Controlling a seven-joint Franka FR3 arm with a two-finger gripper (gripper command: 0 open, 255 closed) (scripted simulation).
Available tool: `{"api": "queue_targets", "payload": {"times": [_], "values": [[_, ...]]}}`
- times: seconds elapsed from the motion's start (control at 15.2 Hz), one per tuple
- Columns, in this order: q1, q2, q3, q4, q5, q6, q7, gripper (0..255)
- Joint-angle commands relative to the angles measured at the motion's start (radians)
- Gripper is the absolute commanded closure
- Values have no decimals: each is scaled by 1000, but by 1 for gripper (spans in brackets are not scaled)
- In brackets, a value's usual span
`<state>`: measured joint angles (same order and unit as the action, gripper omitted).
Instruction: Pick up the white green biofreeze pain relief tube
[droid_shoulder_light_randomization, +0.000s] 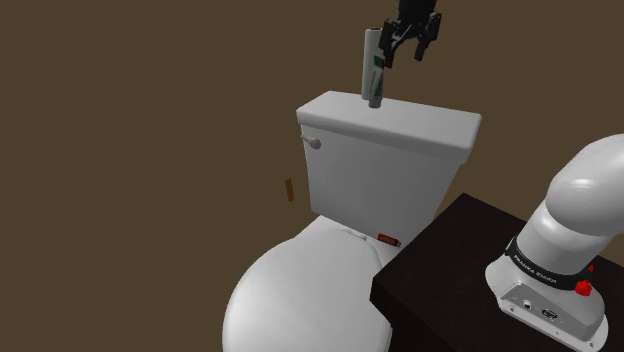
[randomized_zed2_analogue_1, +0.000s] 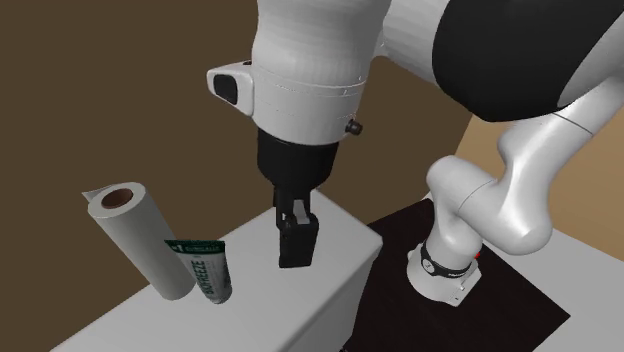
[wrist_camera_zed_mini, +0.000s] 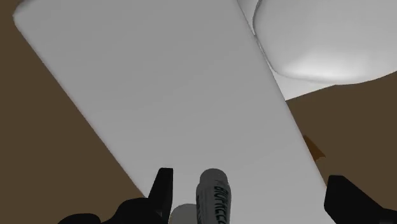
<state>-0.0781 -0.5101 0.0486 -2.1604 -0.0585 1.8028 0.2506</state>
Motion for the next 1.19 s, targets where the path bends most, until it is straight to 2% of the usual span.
{"api": "queue_targets", "payload": {"times": [0.0,0.59,1.12], "values": [[-21,60,12,37,-17,49,60,0],[-96,305,46,249,-118,171,306,0],[-97,302,45,145,-126,271,324,0]]}}
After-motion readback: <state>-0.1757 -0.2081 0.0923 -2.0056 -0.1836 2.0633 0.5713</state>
